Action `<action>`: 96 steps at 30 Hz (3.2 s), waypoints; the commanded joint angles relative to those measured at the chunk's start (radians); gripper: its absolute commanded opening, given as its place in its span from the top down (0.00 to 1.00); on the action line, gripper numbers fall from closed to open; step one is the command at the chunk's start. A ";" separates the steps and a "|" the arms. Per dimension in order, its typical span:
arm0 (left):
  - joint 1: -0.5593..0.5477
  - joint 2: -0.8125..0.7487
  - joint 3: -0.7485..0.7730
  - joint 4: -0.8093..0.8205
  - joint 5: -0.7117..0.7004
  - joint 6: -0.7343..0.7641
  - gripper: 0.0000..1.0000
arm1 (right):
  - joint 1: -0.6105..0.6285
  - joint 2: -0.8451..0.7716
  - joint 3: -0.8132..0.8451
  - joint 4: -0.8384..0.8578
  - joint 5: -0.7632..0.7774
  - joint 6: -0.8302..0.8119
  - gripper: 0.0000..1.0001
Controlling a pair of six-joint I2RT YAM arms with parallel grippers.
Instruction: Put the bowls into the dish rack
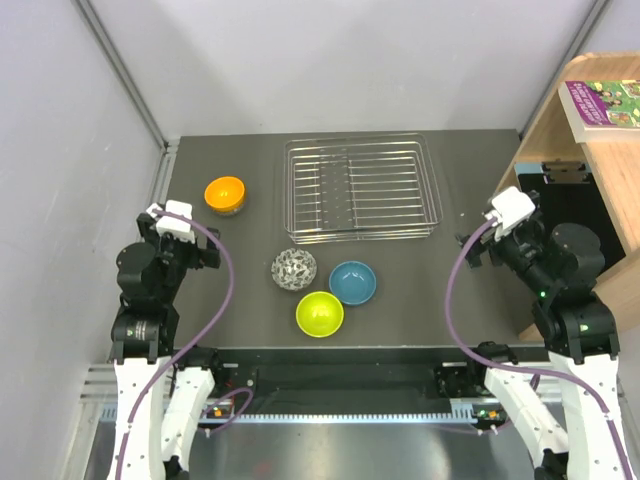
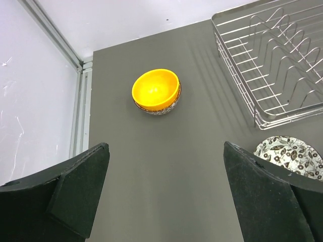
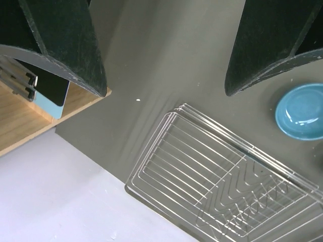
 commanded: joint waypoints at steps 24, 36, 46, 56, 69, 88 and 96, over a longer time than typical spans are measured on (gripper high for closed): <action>0.005 0.563 0.075 0.189 -0.065 0.131 0.01 | -0.002 0.207 0.056 0.008 0.039 0.079 0.00; 0.010 1.085 0.478 0.203 -0.083 0.071 0.12 | 0.006 0.226 0.017 0.028 0.037 0.062 0.00; 0.063 1.349 0.702 0.167 -0.125 0.066 0.23 | 0.007 0.197 -0.022 0.026 0.045 0.025 0.00; 0.103 1.484 0.798 0.132 -0.116 0.057 0.35 | 0.007 0.195 -0.045 0.031 0.039 0.027 0.00; 0.103 1.487 0.758 0.101 -0.067 0.077 0.59 | 0.010 0.217 -0.031 0.048 0.028 0.055 0.01; 0.103 1.518 0.773 0.069 -0.077 0.088 0.95 | 0.021 0.244 0.009 0.035 0.020 0.070 0.02; 0.103 1.513 0.815 0.041 -0.070 0.086 1.00 | 0.030 0.287 0.066 0.025 0.000 0.093 0.03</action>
